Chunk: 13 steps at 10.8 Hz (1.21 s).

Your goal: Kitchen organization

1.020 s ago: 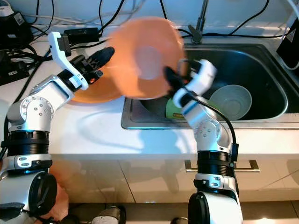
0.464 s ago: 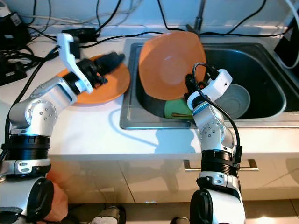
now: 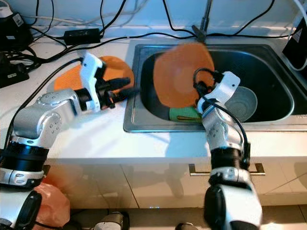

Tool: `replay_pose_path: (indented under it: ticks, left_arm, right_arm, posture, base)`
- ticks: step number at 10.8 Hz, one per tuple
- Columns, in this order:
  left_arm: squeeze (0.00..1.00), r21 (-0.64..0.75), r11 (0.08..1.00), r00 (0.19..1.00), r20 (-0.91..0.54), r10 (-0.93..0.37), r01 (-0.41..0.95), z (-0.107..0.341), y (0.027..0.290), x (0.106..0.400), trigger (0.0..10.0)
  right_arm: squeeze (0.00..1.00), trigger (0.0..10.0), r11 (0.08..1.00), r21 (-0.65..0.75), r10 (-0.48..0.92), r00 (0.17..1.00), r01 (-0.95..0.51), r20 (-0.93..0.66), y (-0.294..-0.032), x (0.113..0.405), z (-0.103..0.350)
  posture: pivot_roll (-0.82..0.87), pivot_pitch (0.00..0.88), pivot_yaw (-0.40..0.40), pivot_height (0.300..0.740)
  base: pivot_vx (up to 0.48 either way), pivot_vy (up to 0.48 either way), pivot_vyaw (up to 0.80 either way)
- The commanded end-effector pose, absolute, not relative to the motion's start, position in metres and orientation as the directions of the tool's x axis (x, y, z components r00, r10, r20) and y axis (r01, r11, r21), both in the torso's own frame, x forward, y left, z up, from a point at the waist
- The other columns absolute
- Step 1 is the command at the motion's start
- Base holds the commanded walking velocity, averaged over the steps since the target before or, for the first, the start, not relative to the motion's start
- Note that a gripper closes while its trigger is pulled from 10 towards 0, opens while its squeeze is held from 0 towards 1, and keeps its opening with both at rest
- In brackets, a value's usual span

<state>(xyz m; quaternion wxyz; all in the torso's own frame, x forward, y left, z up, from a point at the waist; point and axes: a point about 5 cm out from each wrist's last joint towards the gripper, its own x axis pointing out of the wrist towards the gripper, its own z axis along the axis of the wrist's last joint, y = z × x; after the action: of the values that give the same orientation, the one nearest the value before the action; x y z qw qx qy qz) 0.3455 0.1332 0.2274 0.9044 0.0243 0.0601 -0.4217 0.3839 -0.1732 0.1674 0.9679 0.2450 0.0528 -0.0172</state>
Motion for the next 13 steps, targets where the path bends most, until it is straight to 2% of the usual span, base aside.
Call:
replay_pose_path:
  ticks: [1, 5, 11, 12, 13]
  left_arm:
    - [1.00, 0.011, 0.637, 0.631, -0.153, -0.761, 0.771, 0.225, 0.134, 0.344, 10.0]
    - [1.00, 0.069, 0.617, 0.618, -0.180, -0.765, 0.784, 0.223, 0.130, 0.342, 10.0]
    - [1.00, 0.075, 0.592, 0.594, -0.202, -0.779, 0.802, 0.220, 0.126, 0.338, 10.0]
    - [1.00, 0.077, 0.595, 0.597, -0.198, -0.777, 0.800, 0.221, 0.126, 0.338, 10.0]
    - [1.00, 0.073, 0.596, 0.598, -0.198, -0.777, 0.799, 0.221, 0.127, 0.337, 10.0]
  right_arm:
    - [0.00, 0.0, 0.904, 0.424, -0.033, 0.997, 0.060, -0.071, -0.178, 0.389, 0.178]
    - [0.00, 0.0, 0.922, 0.344, -0.135, 0.981, 0.177, -0.142, -0.199, 0.393, 0.158]
    - [0.00, 0.0, 0.943, 0.268, -0.125, 0.958, 0.196, -0.260, -0.199, 0.395, 0.144]
    - [0.00, 3.6, 0.952, 0.244, -0.116, 0.955, 0.185, -0.274, -0.196, 0.397, 0.145]
    - [0.00, 4.7, 0.958, 0.223, -0.112, 0.953, 0.178, -0.282, -0.195, 0.398, 0.145]
  posture:
    - [0.14, 0.094, 0.057, 0.740]
    - [0.15, 0.092, 0.055, 0.740]
    - [0.16, 0.098, 0.049, 0.740]
    - [0.17, 0.100, 0.049, 0.740]
    - [0.17, 0.102, 0.046, 0.740]
  base:
    - [0.000, 0.000, 0.00]
    - [0.000, 0.000, 0.00]
    - [0.000, 0.000, 0.00]
    - [0.000, 0.000, 0.00]
    - [0.000, 0.000, 0.00]
